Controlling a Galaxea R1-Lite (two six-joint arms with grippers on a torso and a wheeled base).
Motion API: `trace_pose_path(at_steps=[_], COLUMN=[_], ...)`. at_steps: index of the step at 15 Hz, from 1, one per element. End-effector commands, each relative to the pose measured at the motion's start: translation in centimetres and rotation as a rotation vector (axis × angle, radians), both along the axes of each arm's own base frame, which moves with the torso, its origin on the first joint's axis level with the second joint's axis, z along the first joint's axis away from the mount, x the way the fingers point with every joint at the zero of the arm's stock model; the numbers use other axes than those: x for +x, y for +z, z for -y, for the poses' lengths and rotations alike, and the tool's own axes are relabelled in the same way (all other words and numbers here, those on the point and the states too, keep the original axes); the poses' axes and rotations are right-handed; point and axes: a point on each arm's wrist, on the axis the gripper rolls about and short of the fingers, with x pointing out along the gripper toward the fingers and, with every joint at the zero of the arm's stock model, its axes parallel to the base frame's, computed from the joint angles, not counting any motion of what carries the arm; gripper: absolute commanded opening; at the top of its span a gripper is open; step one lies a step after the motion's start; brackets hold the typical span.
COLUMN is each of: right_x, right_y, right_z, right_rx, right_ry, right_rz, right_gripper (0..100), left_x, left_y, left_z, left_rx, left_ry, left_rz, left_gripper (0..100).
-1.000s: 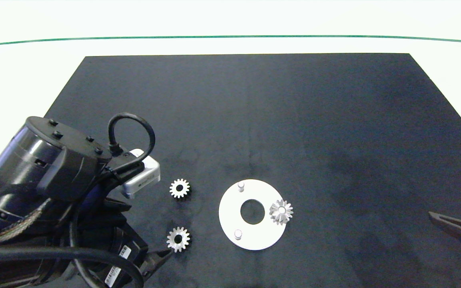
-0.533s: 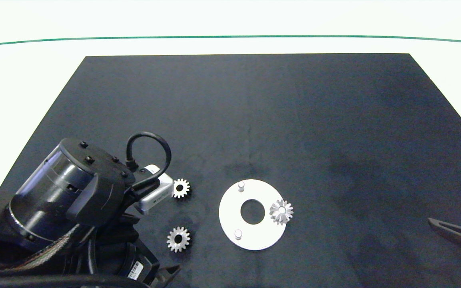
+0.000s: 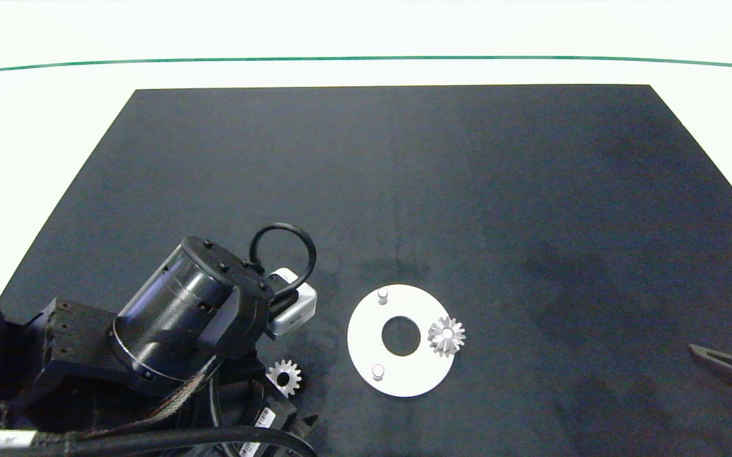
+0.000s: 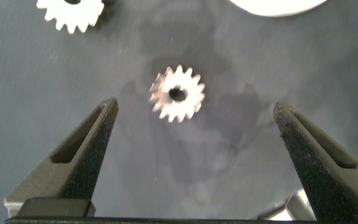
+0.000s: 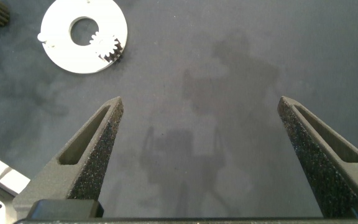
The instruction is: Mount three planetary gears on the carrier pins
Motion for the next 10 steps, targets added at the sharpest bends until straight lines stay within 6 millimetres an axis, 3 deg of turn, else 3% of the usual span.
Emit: trace_pose_path(at_steps=[1, 10], right_x=[0.0, -0.1], right_y=[-0.1, -0.2], right_z=[0.0, 0.1], right_rx=[-0.005, -0.011], right_ry=[-0.001, 0.005], right_rz=[-0.003, 0.001], right_gripper=[100, 100], left_x=[0.5, 0.8], left_y=[-1.1, -2.4], left_z=[1.2, 1.2], left_rx=[0.03, 0.042], left_ry=[-0.015, -0.006], left_rz=[-0.021, -0.031], left_gripper=[100, 100])
